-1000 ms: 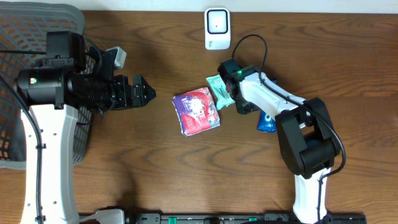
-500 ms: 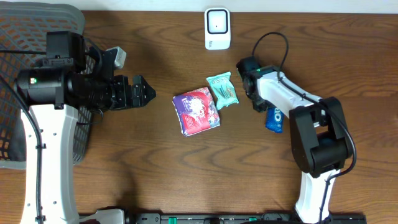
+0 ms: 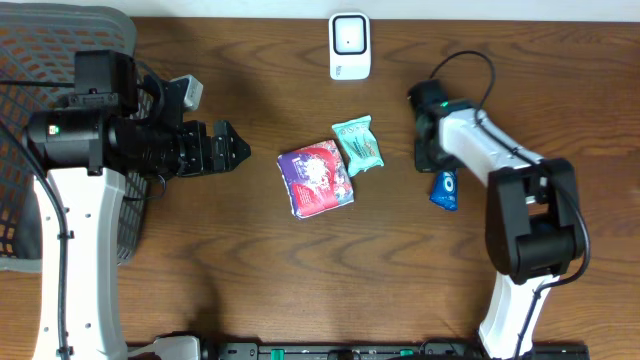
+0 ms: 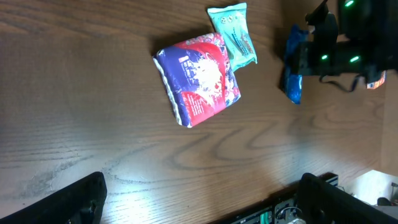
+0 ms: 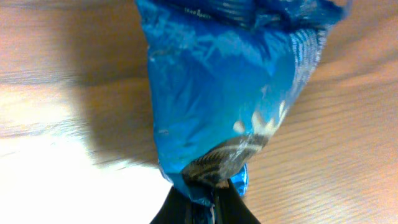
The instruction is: Scan the item barcode
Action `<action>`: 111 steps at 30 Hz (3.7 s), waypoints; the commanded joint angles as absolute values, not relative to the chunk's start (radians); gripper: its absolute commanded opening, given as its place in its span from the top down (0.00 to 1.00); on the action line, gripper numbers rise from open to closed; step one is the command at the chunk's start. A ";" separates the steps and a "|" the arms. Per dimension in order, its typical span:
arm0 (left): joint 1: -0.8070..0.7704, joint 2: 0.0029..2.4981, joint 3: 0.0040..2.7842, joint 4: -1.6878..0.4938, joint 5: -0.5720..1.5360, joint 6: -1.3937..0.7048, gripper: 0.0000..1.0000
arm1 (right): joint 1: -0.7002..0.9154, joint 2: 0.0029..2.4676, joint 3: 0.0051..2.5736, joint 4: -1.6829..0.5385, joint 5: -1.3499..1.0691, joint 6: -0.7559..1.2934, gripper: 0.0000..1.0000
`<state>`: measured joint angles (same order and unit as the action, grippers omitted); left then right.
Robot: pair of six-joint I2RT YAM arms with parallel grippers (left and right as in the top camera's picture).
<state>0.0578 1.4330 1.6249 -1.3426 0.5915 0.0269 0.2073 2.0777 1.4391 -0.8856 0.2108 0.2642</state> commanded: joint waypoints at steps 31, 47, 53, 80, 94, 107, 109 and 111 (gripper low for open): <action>0.056 1.436 1.619 -1.345 0.582 0.037 0.02 | -0.269 2.150 1.364 -0.867 -0.762 0.110 0.53; 0.056 1.436 1.619 -1.345 0.582 0.037 0.02 | -0.125 2.150 1.622 -1.289 -0.469 -0.009 0.51; 0.056 1.436 1.619 -1.345 0.582 0.037 0.02 | -0.070 2.151 1.446 -1.099 -0.594 -0.017 0.44; 0.056 1.436 1.619 -1.345 0.582 0.037 0.02 | 0.051 2.105 1.451 -0.970 -0.151 0.202 0.99; 0.056 1.436 1.619 -1.345 0.582 0.037 0.02 | 0.332 2.042 1.485 -1.055 0.838 0.515 0.99; 0.056 1.436 1.619 -1.346 0.582 0.037 0.02 | 0.473 2.136 1.520 -1.018 0.472 0.518 0.26; 0.056 1.436 1.619 -1.345 0.582 0.037 0.02 | 0.477 2.133 1.597 -1.089 0.480 0.514 0.09; 0.056 1.436 1.619 -1.345 0.582 0.037 0.02 | 0.454 2.133 1.701 -1.173 0.474 0.498 0.08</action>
<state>0.0578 1.4330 1.6249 -1.3426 0.5915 0.0269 0.4740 2.1487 1.5795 -1.1255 0.5060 0.5213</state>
